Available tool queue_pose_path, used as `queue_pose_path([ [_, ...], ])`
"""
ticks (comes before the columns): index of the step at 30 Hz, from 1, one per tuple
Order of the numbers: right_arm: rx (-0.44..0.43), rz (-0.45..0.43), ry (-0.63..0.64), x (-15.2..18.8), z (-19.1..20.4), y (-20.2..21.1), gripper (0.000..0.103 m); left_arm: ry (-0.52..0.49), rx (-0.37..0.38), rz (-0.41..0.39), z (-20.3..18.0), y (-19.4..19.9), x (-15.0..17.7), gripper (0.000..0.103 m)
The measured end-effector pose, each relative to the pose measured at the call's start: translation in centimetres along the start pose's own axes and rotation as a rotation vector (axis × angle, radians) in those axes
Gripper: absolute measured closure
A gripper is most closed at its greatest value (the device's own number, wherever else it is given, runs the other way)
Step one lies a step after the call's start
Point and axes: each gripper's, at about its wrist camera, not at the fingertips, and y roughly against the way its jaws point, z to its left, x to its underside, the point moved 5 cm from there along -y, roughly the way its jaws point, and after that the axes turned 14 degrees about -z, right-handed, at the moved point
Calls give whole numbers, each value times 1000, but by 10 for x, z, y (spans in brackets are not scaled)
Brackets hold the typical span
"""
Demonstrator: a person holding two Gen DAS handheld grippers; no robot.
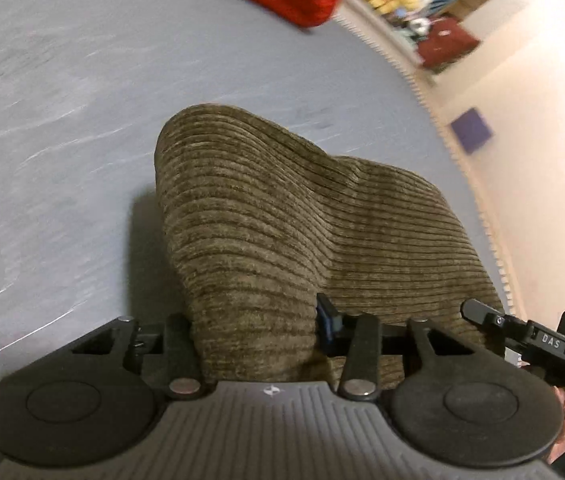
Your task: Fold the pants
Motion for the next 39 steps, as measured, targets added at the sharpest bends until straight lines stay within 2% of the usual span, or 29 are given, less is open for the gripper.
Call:
queue_pose_path([
  [5,26,-82,60,-68,-26,32,78,-25,96,-69,-67,-35,-23,56],
  [10,44,-128,104,-126,-61,52,78,-49,169,-91,-123,-75,-33,56],
  [12,45,-154,97,-138,-85,58,77,-84,178,-89,-136,-93,-30,53],
  [13,46,-162,110,-141,-100,56,74,-99,163,-78,-137,-101,-28,47],
  [14,57,-156,122,-139,-117,50,71,-122,117,-69,-136,-109,-26,46],
  [15,104,-141,125,-137,-135,41,62,-147,37,-76,-132,-116,-25,44],
  [17,352,-138,130,-136,-176,27,58,-200,-117,-134,-128,-117,-30,44],
  [18,455,-158,150,-138,-190,29,58,-233,-145,-168,-130,-111,-33,44],
  [19,515,-178,158,-140,-202,34,58,-254,-141,-194,-135,-104,-35,44],
  [20,520,-196,137,-142,-207,41,58,-270,-111,-213,-141,-97,-35,44],
  [22,418,-207,112,-142,-200,50,59,-303,-23,-211,-157,-84,-25,44],
  [23,357,-203,145,-140,-189,52,59,-340,19,-194,-166,-80,-18,44],
  [25,246,-185,253,-130,-163,52,59,-460,73,-149,-185,-80,2,46],
  [27,146,-94,374,-108,-142,44,61,-590,119,-58,-189,-83,30,48],
  [28,125,-36,414,-96,-139,39,62,-644,121,20,-186,-90,45,50],
  [29,117,65,451,-77,-142,33,65,-717,87,102,-179,-98,63,52],
  [30,129,168,483,-60,-147,27,65,-822,37,152,-172,-104,80,61],
  [31,131,202,527,-49,-149,25,65,-903,3,171,-169,-107,92,60],
  [32,115,199,583,-44,-146,27,65,-925,-4,161,-171,-107,97,60],
  [35,117,205,575,-47,-149,34,68,-833,29,127,-179,-101,79,61],
  [39,82,135,548,-60,-138,48,70,-684,51,-67,-188,-83,41,61],
])
